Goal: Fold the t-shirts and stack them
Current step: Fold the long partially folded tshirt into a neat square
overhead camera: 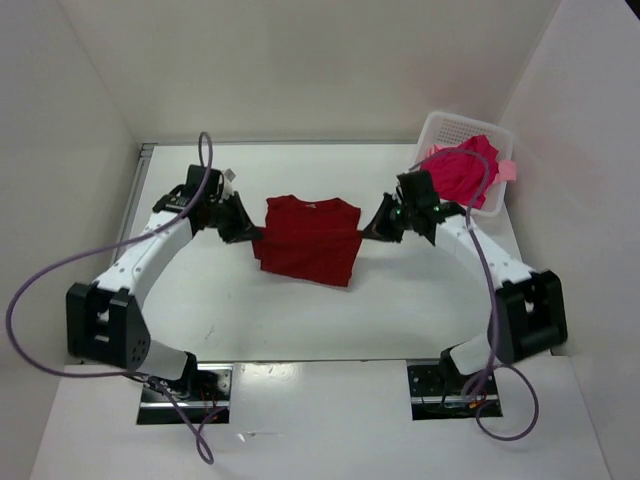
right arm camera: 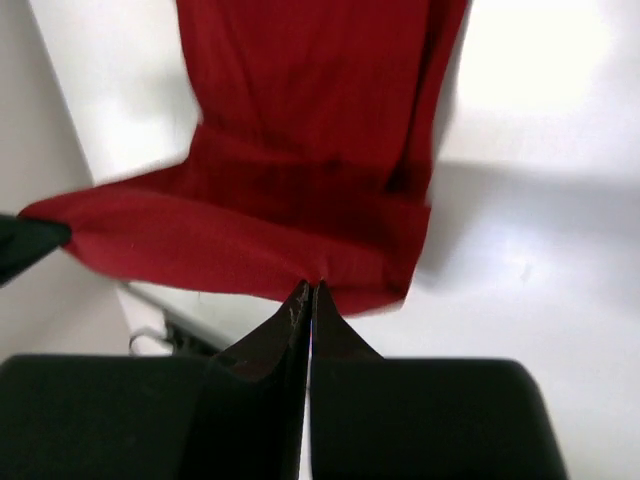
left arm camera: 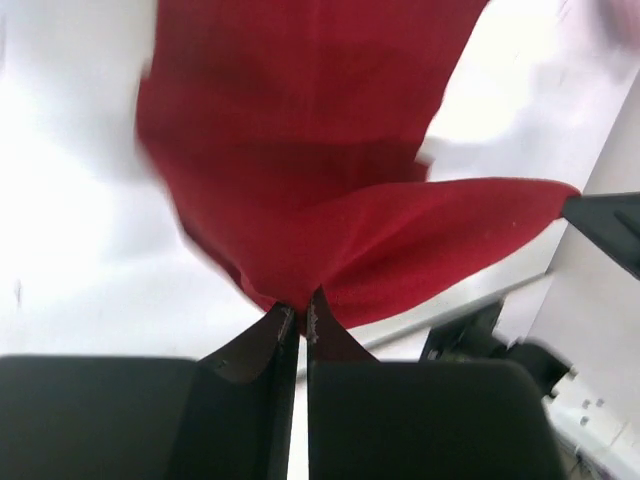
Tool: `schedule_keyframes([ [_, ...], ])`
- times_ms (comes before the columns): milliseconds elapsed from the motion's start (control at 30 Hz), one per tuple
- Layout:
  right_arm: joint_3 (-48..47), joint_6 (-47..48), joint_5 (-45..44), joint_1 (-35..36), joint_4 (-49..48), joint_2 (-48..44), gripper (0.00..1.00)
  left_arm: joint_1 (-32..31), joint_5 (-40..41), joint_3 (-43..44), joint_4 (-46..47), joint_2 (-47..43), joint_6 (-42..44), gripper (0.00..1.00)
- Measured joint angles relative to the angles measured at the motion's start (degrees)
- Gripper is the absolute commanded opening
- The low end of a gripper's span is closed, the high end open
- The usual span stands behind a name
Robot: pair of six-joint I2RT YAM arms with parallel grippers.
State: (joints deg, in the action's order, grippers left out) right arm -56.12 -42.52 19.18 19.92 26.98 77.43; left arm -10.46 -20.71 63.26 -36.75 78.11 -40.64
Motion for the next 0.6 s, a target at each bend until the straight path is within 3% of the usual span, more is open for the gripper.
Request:
schedule_keyframes([
  [233, -22.45, 7.06, -0.66, -5.16, -1.29, 24.37, 0.0, 0.17, 2.75, 15.21, 8.41, 21.97, -0.09, 0.11],
  [433, -35.63, 9.53, -2.01, -6.12, -2.05, 39.71, 0.0, 0.83, 5.6, 25.35, 11.67, 36.96, -0.33, 0.15],
  [533, -41.29, 9.99, -2.93, -6.25, -1.25, 45.97, 0.04, 1.62, 5.75, 28.65, 13.44, 41.79, -1.25, 0.44],
  [567, -43.32, 10.08, -3.34, -6.27, -1.16, 47.87, 0.09, 1.95, 5.79, 29.31, 14.27, 42.71, -1.75, 0.61],
  [600, -45.03, 10.21, -3.78, -6.25, -0.94, 49.24, 0.15, 2.19, 5.86, 29.79, 14.75, 43.15, -2.03, 0.65],
])
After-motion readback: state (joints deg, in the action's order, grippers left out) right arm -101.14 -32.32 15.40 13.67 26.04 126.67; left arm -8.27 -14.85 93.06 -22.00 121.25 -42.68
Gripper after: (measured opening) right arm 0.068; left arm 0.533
